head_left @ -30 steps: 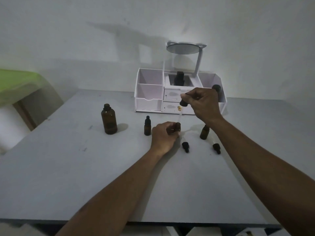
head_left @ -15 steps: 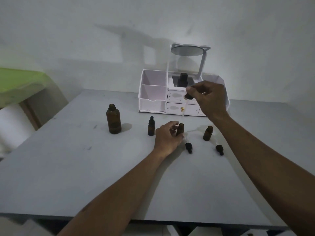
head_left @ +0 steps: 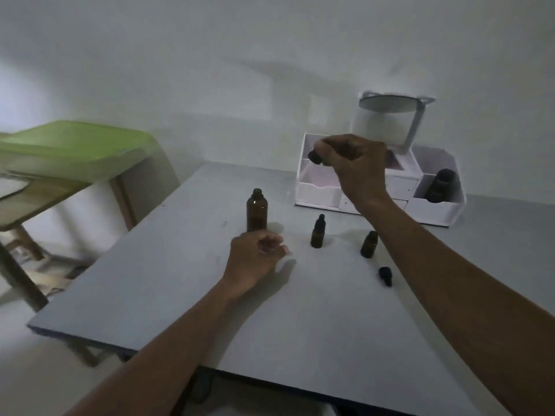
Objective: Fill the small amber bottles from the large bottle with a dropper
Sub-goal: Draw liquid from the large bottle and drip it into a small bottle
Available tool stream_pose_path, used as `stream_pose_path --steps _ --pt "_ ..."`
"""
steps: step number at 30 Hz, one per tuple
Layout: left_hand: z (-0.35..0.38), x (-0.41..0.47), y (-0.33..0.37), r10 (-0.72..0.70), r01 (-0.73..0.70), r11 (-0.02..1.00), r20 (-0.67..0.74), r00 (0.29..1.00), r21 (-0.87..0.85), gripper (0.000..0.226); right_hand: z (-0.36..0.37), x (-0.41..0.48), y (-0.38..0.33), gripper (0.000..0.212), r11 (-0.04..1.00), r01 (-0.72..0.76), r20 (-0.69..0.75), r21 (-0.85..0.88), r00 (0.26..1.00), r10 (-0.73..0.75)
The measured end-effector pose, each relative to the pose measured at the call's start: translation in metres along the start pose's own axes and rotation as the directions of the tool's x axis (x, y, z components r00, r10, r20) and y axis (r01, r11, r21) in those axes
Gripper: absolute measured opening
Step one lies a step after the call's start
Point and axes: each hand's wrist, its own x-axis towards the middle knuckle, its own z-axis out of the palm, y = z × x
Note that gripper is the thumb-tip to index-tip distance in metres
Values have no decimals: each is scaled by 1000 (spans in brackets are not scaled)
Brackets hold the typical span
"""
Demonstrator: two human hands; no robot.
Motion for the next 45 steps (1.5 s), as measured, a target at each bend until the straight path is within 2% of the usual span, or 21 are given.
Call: stream_pose_path --steps 2,5,7,12,17,26,31,34,45 --pt "-18 6 -10 7 -7 1000 -86 996 8 19 17 2 -2 6 1000 -7 29 10 1000 6" --pt "-32 17 -23 -14 11 1000 -195 981 -16 21 36 4 -7 9 999 -16 49 41 999 14" --pt "-36 25 -29 -14 8 1000 -230 973 -29 31 45 7 -8 6 999 1 48 43 999 -4" --pt "-30 43 -30 -16 -7 995 -229 973 -100 66 56 13 -6 6 1000 2 54 25 999 -3" --pt "-23 52 -28 -29 5 992 -182 983 -128 75 65 15 1 9 1000 2 85 -13 996 -1" --pt "-22 55 -26 2 -21 992 -149 989 -124 59 84 16 17 11 986 73 218 -148 975 -40" --pt "-21 56 -28 4 -23 992 -157 988 -125 57 96 8 35 18 967 59 341 -247 940 30" --pt "-22 55 -28 6 -26 992 -158 987 -126 55 101 1 46 20 956 58 351 -289 935 50" --pt "-20 55 -32 15 -37 991 -161 987 -132 51 108 -3 50 14 970 14 316 -245 946 66"
